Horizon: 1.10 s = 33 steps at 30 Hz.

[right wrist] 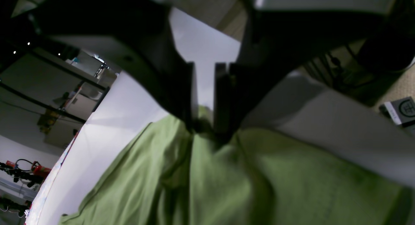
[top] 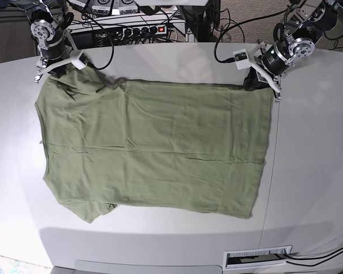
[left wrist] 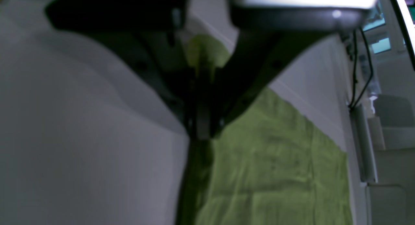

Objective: Fold the T-shirt properly
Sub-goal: 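Move the right gripper to the shoulder beside the collar and grasp, then lift the shirt with both grippers and pull it toward the arms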

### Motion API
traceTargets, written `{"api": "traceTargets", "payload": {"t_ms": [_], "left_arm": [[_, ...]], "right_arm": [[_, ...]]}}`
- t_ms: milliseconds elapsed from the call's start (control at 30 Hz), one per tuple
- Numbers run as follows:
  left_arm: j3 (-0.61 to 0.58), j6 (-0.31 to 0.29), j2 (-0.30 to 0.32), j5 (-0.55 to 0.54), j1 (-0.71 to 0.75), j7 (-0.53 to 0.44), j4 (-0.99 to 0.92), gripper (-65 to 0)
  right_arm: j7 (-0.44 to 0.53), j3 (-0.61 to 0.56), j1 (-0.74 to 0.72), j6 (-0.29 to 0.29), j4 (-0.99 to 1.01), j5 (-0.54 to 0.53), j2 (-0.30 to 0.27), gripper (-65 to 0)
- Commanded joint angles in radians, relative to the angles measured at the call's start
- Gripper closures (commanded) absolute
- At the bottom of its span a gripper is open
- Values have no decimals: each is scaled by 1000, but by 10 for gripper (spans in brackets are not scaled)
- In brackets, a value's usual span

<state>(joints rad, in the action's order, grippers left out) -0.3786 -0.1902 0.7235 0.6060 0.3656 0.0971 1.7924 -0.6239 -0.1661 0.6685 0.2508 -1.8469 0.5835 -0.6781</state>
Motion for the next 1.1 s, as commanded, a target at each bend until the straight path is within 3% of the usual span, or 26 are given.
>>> {"api": "traceTargets", "payload": {"t_ms": [0, 100, 267, 367, 600, 667, 800, 967, 1067], "left_arm": [[1, -16, 16, 1, 5, 15, 5, 0], [1, -16, 16, 1, 5, 15, 5, 0], [1, -8, 17, 1, 6, 19, 9, 0], [1, 39, 23, 16, 27, 45, 29, 0], [2, 72, 92, 57, 149, 100, 177, 0], [2, 76, 99, 61, 180, 141, 215, 0], [2, 162, 130, 137, 221, 167, 235, 0], [2, 177, 195, 161, 226, 204, 235, 0], [2, 232, 214, 203, 230, 210, 235, 0]], "right_arm": [[29, -16, 16, 74, 7, -61, -1, -103], [18, -16, 16, 74, 6, -47, -1, 0], [-2, -16, 19, 74, -1, -42, -1, 0], [-18, -16, 40, 74, -44, -36, -1, 0], [-47, -3, 180, 74, -203, 12, -1, 0], [-46, 23, 217, 74, -226, 12, -1, 0], [-46, 106, 289, 74, -273, 11, -1, 0], [-38, 225, 380, 74, -355, -20, -1, 0], [-35, 282, 404, 73, -394, -36, -1, 0]]}}
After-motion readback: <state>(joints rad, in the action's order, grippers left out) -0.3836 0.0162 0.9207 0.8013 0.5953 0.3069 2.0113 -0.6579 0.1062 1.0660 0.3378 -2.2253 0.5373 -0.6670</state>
